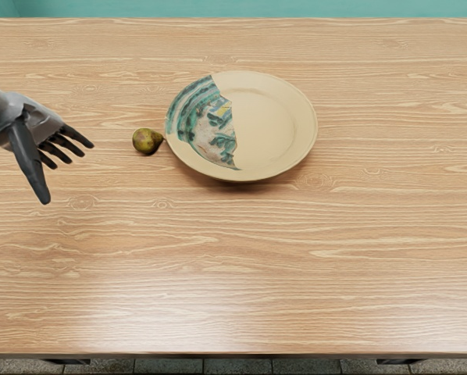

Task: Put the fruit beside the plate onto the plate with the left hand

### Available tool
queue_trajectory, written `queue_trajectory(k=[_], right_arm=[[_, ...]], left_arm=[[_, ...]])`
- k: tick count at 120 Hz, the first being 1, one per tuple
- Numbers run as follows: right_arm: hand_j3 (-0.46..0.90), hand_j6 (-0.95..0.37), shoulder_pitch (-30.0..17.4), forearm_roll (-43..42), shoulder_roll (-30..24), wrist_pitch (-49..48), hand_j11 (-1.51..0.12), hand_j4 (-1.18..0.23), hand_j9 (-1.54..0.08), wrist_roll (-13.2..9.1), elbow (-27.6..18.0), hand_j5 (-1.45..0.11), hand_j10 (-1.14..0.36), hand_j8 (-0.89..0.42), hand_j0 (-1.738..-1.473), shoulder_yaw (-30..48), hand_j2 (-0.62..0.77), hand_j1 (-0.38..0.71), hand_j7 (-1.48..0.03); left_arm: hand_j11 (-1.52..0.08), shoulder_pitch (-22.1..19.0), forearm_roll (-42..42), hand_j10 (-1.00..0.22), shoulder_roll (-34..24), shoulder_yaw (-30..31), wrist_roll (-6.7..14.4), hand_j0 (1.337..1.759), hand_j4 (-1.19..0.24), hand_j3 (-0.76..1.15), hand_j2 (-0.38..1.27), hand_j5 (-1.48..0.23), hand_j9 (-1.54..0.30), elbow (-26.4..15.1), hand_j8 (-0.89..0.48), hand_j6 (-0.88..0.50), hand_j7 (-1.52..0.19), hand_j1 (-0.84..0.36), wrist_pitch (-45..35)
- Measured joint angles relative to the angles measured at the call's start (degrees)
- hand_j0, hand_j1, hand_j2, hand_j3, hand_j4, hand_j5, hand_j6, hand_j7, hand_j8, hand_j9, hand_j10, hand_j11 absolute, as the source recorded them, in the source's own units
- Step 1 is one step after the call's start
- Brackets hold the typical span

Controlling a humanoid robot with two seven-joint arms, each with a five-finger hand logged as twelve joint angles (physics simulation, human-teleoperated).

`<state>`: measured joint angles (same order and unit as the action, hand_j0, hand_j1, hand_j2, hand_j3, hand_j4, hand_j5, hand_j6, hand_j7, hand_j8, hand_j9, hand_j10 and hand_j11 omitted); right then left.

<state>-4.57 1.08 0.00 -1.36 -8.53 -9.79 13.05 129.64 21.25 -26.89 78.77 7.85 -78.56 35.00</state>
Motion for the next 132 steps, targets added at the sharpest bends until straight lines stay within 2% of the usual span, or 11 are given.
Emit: queue_trajectory(k=[29, 44, 52, 58, 66, 81, 92, 100, 110, 121, 132], right_arm=[[0.00, 0.00, 0.78, 0.05, 0.00, 0.38, 0.00, 0.00, 0.00, 0.00, -0.03, 0.00, 0.00, 0.00, -1.658, 0.04, 0.00, -0.35, 0.00], [0.00, 0.00, 0.85, 0.06, 0.00, 0.45, 0.00, 0.00, 0.00, 0.00, -0.02, 0.00, 0.00, 0.00, -1.658, 0.04, 0.00, -0.35, 0.00], [0.00, 0.00, 0.86, 0.06, 0.00, 0.46, 0.00, 0.00, 0.00, 0.00, -0.03, 0.00, 0.00, 0.00, -1.658, 0.04, 0.00, -0.35, 0.00], [0.00, 0.00, 0.87, 0.06, 0.00, 0.47, 0.00, 0.00, 0.00, 0.00, -0.02, 0.00, 0.00, 0.00, -1.658, 0.04, 0.00, -0.35, 0.00], [0.00, 0.00, 0.87, 0.06, 0.00, 0.47, 0.00, 0.00, 0.00, 0.00, -0.01, 0.00, 0.00, 0.00, -1.658, 0.04, 0.00, -0.35, 0.00], [0.00, 0.00, 0.88, 0.06, 0.00, 0.48, 0.00, 0.00, 0.00, 0.00, -0.03, 0.00, 0.00, 0.00, -1.658, 0.04, 0.00, -0.35, 0.00], [0.00, 0.00, 0.88, 0.06, 0.00, 0.48, 0.00, 0.00, 0.00, 0.00, -0.02, 0.00, 0.00, 0.00, -1.658, 0.04, 0.00, -0.35, 0.00], [0.00, 0.00, 0.88, 0.06, 0.00, 0.48, 0.00, 0.00, 0.00, 0.00, -0.02, 0.00, 0.00, 0.00, -1.658, 0.04, 0.00, -0.35, 0.00], [0.00, 0.00, 0.88, 0.06, 0.00, 0.48, 0.00, 0.00, 0.00, 0.00, -0.02, 0.00, 0.00, 0.00, -1.658, 0.04, 0.00, -0.35, 0.00], [0.00, 0.00, 0.88, 0.06, 0.00, 0.48, 0.00, 0.00, 0.00, 0.00, -0.02, 0.00, 0.00, 0.00, -1.658, 0.04, 0.00, -0.35, 0.00], [0.00, 0.00, 0.88, 0.06, 0.00, 0.48, 0.00, 0.00, 0.00, 0.00, -0.02, 0.00, 0.00, 0.00, -1.658, 0.04, 0.00, -0.35, 0.00]], left_arm=[[-0.05, -0.09, 0.02, -0.04, 0.00, 0.18, 0.13, 1.658, -0.04, 0.00, 0.01, -0.05, -0.05, 0.40, -0.04, -0.04, -0.05, 0.31, 0.00], [-0.05, -2.22, -0.55, -0.04, 0.09, 0.00, 0.25, 1.658, -0.04, 0.00, 0.01, -0.05, -0.05, 1.62, -0.04, -0.04, -0.05, 0.31, 0.00], [-0.04, -6.47, -1.71, -0.03, 2.24, -1.47, 0.36, 1.658, -0.03, 0.00, 0.01, -0.04, -0.04, 5.25, -0.03, -0.03, -0.04, 0.31, 0.00], [-0.04, -6.97, -3.04, -0.03, 5.38, -3.58, 0.38, 1.658, -0.03, 0.00, 0.01, -0.04, -0.04, 8.49, -0.03, -0.03, -0.04, 0.31, 0.00], [-0.04, -6.99, -4.12, -0.03, 8.32, -6.89, 0.42, 1.658, -0.03, 0.00, 0.01, -0.04, -0.04, 10.87, -0.03, -0.03, -0.04, 0.31, -1.31], [-0.04, -7.68, -4.94, -0.03, 13.77, -13.15, 0.50, 1.658, -0.03, 0.00, 0.01, -0.04, -0.04, 12.50, -0.03, -0.03, -0.04, 0.31, -13.44], [-0.04, -9.42, -5.15, -0.03, 15.58, -15.07, 1.01, 1.658, -0.03, 0.00, 0.01, -0.04, -0.04, 12.85, -0.03, -0.03, -0.04, 0.31, -23.76], [-0.04, -12.80, -5.23, -0.03, 18.46, -15.63, 2.29, 1.658, -0.03, 0.00, 0.01, -0.04, -0.04, 12.98, -0.03, -0.03, -0.04, 0.31, -31.83], [-0.04, -16.34, -5.18, -0.03, 18.98, -16.05, 3.10, 1.658, -0.03, 0.00, 0.01, -0.04, -0.04, 13.10, -0.03, -0.03, -0.04, 0.31, -41.77], [-0.04, -18.21, -5.07, -0.03, 18.98, -17.17, 3.48, 1.658, -0.03, 0.00, 0.01, -0.04, -0.04, 13.48, -0.03, -0.03, -0.04, 0.31, -47.61], [-0.04, -23.09, -5.86, -0.03, 20.12, -19.79, 3.63, 1.658, -0.03, 0.00, 0.01, -0.04, -0.04, 15.25, -0.03, -0.03, -0.04, 0.31, -50.16]])
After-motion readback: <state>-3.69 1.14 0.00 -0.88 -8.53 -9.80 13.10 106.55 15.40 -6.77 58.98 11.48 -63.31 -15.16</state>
